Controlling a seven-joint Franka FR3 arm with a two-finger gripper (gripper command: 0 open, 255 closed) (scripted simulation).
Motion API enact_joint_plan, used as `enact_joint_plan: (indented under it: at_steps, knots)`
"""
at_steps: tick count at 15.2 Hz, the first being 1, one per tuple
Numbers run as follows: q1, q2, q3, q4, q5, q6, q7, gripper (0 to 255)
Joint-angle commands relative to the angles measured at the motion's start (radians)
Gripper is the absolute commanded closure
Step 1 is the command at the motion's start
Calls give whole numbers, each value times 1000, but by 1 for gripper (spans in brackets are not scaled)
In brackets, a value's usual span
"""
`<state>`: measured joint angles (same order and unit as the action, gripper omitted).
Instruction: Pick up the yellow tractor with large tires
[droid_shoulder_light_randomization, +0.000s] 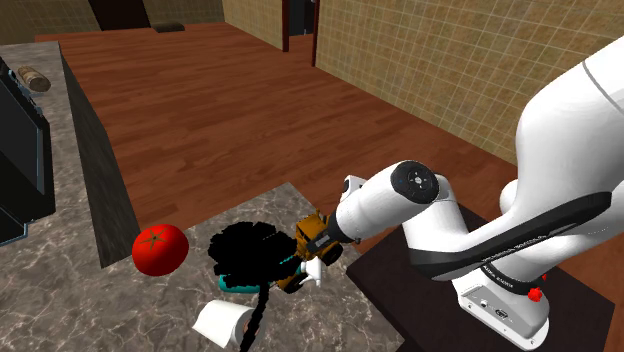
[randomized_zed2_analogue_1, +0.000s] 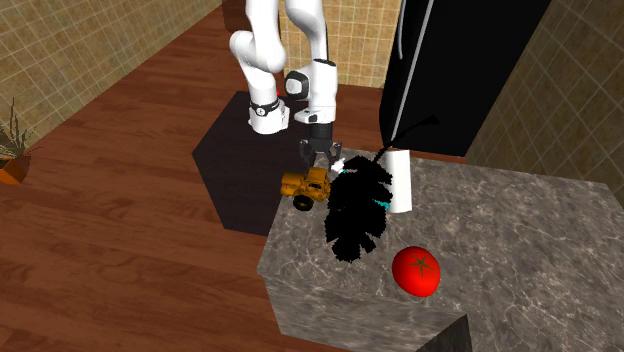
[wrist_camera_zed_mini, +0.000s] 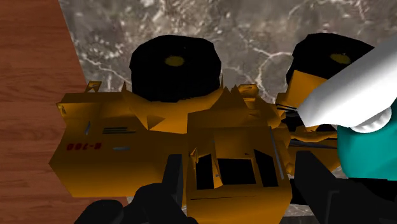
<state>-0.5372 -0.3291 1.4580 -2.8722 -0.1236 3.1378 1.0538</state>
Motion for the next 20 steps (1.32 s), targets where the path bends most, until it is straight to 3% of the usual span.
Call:
enact_joint_plan:
  at_steps: [1, 6, 10, 13, 16, 20]
  knots:
    - [0, 1, 1, 0, 0, 0, 0, 255]
    - [-1, 1, 0, 0, -1, 0, -2, 255]
    - [238, -8, -236, -4, 38, -74, -52, 255]
    - [387, -32, -380, -4, 81, -130, -99, 255]
    - [503, -65, -490, 0, 126, -187, -145, 255]
    - [612, -116, -596, 9, 176, -263, -199, 255]
